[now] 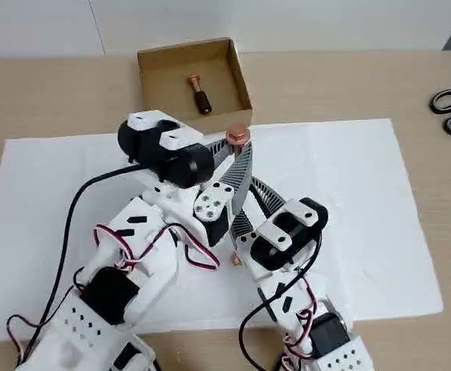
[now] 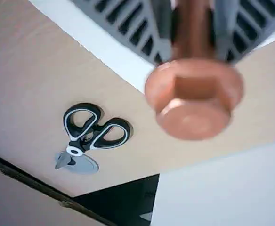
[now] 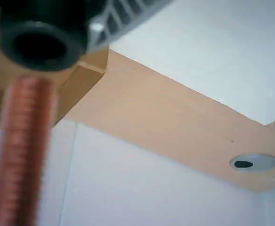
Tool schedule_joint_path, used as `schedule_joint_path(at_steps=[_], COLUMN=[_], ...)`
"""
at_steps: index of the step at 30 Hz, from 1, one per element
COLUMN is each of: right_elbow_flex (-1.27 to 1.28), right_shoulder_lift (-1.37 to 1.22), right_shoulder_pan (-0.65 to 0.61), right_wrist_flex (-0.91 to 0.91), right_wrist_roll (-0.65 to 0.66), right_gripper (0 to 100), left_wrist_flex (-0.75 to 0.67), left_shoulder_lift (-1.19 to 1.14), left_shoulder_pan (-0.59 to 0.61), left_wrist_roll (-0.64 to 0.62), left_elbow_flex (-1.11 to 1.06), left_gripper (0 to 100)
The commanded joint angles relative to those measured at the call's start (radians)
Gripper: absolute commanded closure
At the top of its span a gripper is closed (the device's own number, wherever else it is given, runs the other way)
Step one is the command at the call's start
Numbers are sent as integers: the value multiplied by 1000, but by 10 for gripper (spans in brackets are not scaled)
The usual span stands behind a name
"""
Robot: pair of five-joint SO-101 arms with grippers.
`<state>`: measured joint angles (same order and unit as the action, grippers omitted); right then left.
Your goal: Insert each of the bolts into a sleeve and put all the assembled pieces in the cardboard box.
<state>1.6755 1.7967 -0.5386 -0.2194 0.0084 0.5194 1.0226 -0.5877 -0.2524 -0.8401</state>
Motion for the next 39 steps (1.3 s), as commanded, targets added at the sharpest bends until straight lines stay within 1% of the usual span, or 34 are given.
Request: schedule_joint_path(at_steps=[1,4,7,10,12,21,26,28,31,33,39], right_elbow_flex=[8,6,6,6,5,5,5,5,5,5,5], right_shoulder_lift=[13,13,13,13,13,13,13,13,13,13,13], right_shoulder_pan=[-1,-1,-1,-1,-1,-1,-1,-1,-1,-1,-1], right_wrist_flex=[-4,-4,-4,-4,-4,-4,-4,-4,-4,-4,-4], right_wrist_roll=[-8,-8,-8,-8,-8,-8,-8,-8,-8,-8,-8], right_gripper=[995,995,995,995,995,995,995,995,995,995,995], left_wrist_flex=[-32,-98,-163,-190,-187,-184,-60,-32,-25,-25,-25], left_shoulder_lift=[26,31,28,28,32,34,34,34,34,34,34], left_shoulder_pan=[0,3,2,2,3,3,3,3,3,3,3], left_wrist_roll=[9,18,98,147,166,161,163,163,163,160,163], left_elbow_flex=[-28,-94,-137,-168,-183,-199,-196,-196,-196,-196,-196], left_gripper=[993,993,993,993,993,993,987,957,859,815,805])
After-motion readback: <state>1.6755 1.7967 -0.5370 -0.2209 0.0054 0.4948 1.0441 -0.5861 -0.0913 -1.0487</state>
